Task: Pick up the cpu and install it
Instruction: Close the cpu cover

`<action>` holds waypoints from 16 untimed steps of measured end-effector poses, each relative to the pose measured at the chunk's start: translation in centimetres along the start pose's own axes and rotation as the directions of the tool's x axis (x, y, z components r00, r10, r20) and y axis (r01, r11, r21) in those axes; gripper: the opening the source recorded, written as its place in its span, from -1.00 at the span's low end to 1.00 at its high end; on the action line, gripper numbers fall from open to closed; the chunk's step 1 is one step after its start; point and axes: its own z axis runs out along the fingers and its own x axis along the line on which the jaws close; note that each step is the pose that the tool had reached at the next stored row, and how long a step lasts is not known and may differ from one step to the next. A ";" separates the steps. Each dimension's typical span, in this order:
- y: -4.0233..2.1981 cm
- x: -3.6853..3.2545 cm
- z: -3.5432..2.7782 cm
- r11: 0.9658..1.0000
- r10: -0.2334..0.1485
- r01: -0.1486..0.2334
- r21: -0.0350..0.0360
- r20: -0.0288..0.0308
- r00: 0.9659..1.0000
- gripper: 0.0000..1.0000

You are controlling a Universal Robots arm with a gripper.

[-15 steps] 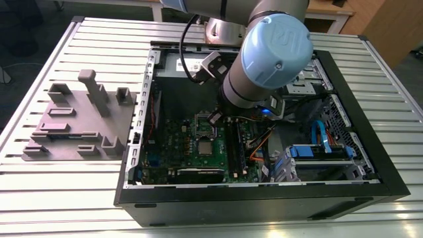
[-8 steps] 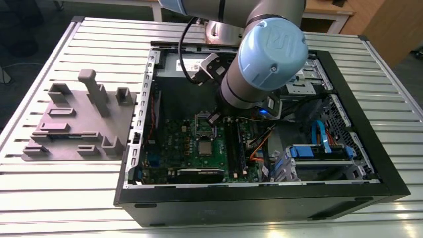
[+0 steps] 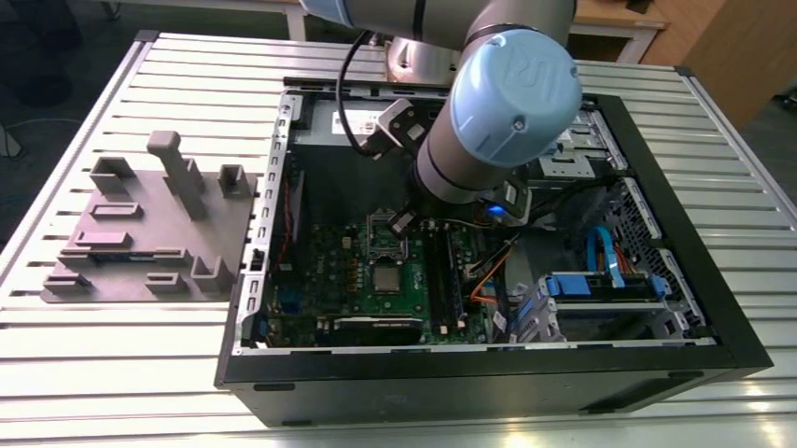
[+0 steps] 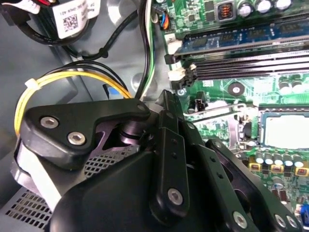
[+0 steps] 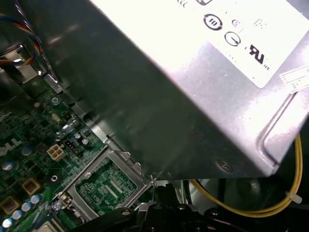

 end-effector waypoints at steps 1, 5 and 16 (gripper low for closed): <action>0.01 -0.02 0.00 1.000 0.001 -0.001 0.005 -0.008 1.000 -0.79; 0.08 -0.06 -0.10 1.000 0.006 -0.005 0.020 -0.030 1.000 -0.79; 0.48 -0.25 -0.84 0.999 0.015 -0.012 0.041 -0.065 0.998 -0.79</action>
